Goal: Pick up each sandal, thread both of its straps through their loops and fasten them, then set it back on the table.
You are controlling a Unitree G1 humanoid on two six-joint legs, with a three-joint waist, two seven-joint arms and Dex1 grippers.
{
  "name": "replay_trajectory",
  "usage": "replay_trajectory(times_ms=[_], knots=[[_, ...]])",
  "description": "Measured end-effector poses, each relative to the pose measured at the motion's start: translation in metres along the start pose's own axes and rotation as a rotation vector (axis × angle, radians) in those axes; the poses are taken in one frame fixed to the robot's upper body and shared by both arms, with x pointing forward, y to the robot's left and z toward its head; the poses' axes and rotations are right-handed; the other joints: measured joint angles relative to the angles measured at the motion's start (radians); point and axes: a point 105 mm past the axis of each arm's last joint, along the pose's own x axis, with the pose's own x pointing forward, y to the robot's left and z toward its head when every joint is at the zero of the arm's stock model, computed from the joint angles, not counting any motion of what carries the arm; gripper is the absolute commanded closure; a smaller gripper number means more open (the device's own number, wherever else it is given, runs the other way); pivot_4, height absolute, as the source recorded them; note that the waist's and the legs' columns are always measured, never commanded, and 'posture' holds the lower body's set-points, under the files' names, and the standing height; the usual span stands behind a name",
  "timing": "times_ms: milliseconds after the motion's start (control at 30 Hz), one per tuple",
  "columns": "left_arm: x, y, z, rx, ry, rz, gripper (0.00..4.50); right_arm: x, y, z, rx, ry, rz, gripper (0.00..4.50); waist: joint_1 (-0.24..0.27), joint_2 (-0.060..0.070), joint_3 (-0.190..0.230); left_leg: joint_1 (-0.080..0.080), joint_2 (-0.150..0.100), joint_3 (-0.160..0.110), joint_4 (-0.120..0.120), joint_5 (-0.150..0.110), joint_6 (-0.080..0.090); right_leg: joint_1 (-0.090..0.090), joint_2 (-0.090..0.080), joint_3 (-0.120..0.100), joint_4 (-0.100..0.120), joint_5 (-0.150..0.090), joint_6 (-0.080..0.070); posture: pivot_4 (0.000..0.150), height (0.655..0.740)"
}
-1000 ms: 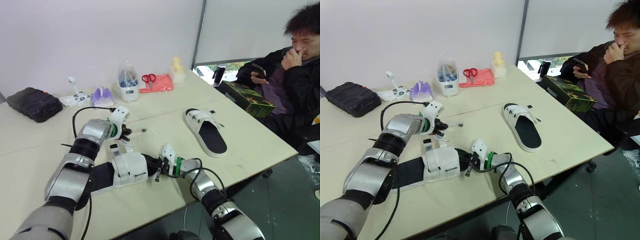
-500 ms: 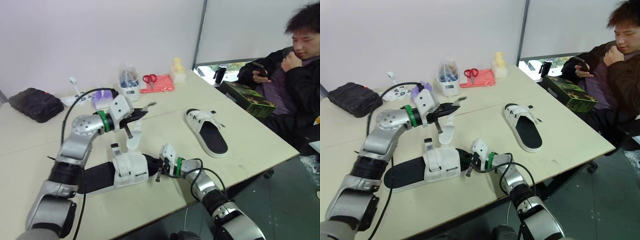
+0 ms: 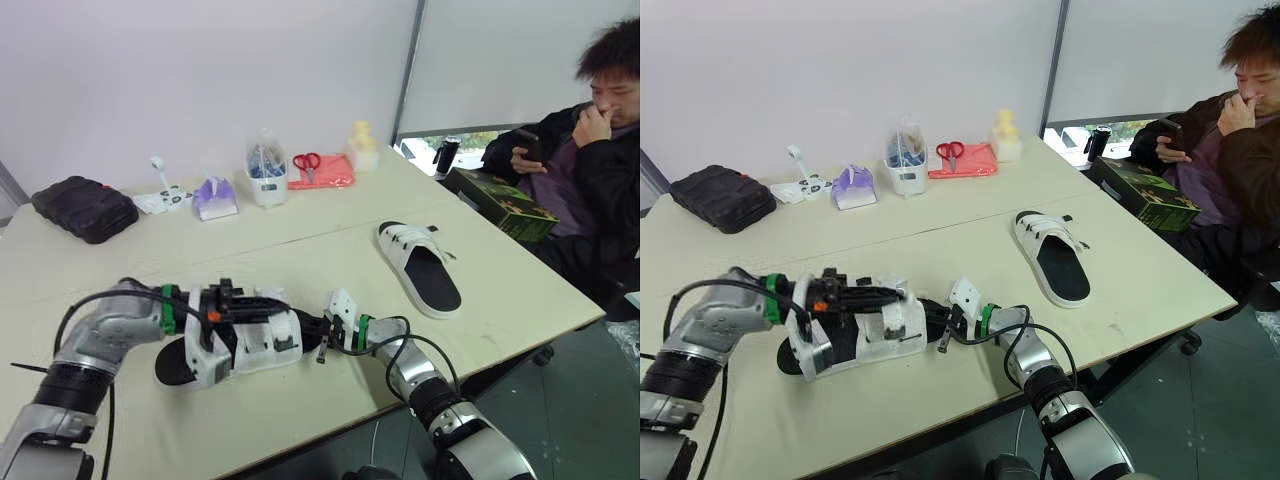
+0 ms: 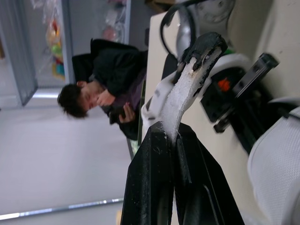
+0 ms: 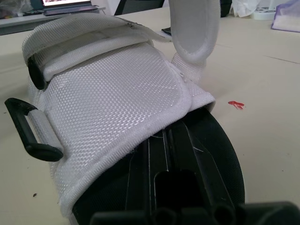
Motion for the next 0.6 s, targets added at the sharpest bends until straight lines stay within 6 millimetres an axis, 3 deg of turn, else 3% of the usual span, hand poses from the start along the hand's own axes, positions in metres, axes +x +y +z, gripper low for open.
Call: replay_trajectory(times_ms=[67, 200, 500, 600], knots=[[0.0, -0.001, 0.0, 0.003, 0.004, 0.001, 3.59, 0.0, 0.0, 0.0, 0.0, 0.0, 0.002, 4.5, 0.0, 0.0, 0.0, 0.0, 0.0, 0.001, 0.0, 0.0, 0.001, 0.0, 0.001, 0.0, 0.0, 0.0, 0.0, 0.15, 0.74], [-0.005, -0.009, 0.002, -0.058, 0.029, 0.027, 1.63, 0.0, 0.001, 0.0, 0.0, 0.0, 0.005, 4.5, 0.0, 0.001, 0.0, 0.0, 0.002, 0.002, 0.0, -0.001, 0.002, 0.0, 0.001, 0.0, 0.0, 0.002, 0.003, 0.15, 0.74], [-0.028, -0.021, 0.005, -0.114, 0.123, 0.047, 1.63, 0.001, 0.001, 0.0, 0.0, 0.002, 0.008, 4.5, 0.0, 0.002, -0.001, 0.001, 0.004, 0.002, -0.001, -0.001, 0.002, -0.001, 0.001, -0.001, 0.0, 0.0, 0.0, 0.15, 0.74], [-0.044, -0.034, 0.006, -0.179, 0.209, 0.047, 1.63, 0.003, 0.002, 0.001, 0.0, 0.002, 0.019, 4.5, -0.001, 0.003, 0.0, 0.002, 0.006, 0.005, -0.002, -0.002, 0.003, -0.002, 0.001, -0.002, 0.0, 0.0, 0.0, 0.15, 0.74]])
